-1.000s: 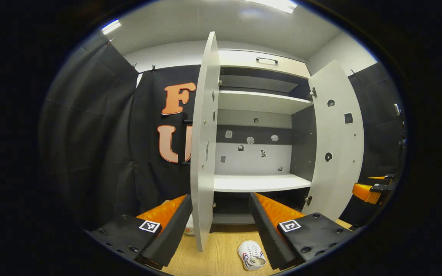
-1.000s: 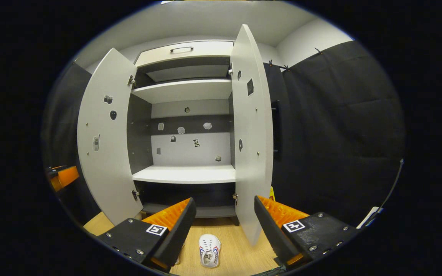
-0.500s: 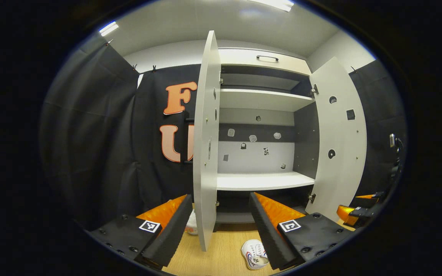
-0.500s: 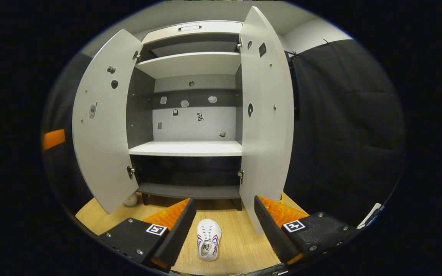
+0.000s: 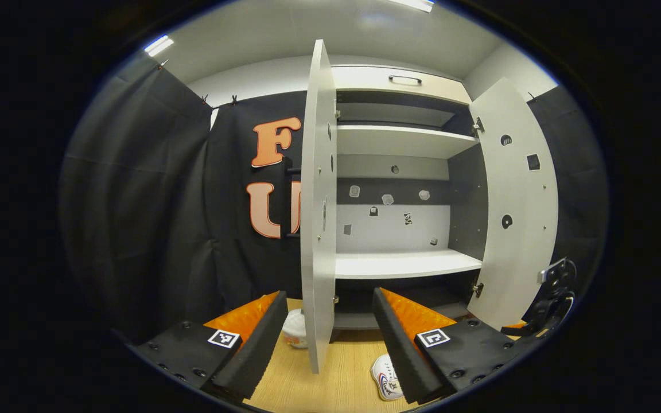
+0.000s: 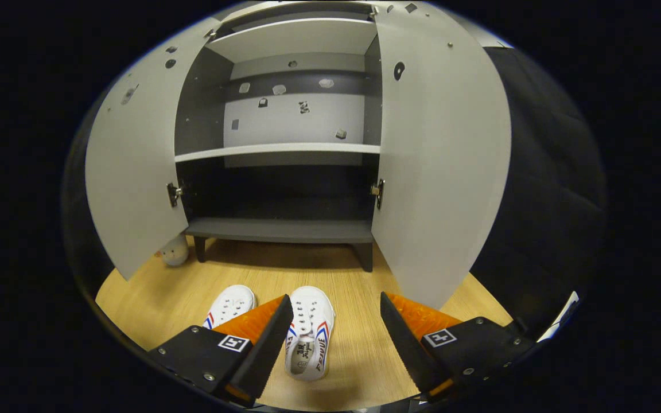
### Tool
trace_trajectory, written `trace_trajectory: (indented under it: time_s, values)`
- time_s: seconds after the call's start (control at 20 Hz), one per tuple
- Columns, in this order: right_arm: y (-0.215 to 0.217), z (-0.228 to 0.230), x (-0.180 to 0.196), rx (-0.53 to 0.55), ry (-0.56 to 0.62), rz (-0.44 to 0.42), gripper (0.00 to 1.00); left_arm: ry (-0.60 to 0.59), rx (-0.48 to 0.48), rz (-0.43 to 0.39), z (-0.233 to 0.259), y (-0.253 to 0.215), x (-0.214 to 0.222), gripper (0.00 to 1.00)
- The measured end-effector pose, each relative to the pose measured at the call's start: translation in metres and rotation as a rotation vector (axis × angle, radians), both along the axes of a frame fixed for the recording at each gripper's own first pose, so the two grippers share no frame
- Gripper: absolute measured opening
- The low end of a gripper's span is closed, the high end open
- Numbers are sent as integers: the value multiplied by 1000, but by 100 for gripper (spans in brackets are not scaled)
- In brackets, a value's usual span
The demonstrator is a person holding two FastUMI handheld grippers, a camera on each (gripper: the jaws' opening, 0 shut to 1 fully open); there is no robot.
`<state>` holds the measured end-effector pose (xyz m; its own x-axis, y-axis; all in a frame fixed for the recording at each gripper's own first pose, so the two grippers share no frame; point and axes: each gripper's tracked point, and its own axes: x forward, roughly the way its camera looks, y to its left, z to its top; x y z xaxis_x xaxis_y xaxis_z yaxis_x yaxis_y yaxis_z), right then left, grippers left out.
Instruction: Grab one shoe with the right hand and put it into the shoe cabinet, grab the other shoe with the left hand and put it into the shoe cabinet; then close the right door with the right hand and the left door with the left hand.
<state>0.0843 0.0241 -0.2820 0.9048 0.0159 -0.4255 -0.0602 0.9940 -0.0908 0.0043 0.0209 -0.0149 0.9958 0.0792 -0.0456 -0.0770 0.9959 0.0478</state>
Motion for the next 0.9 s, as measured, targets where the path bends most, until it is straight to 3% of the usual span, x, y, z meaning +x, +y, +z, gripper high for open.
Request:
trace_trajectory:
  time_s: [0.4,0.5,0.9]
  values:
    - [-4,-90,24,-28,186,-13,93,44,18,47,-15,14,0,96]
    - [-5,-106,24,-35,228,-20,88,52,20,60,-18,18,0,96]
    - [4,-145,19,23,362,-26,51,70,17,99,-25,30,-2,96]
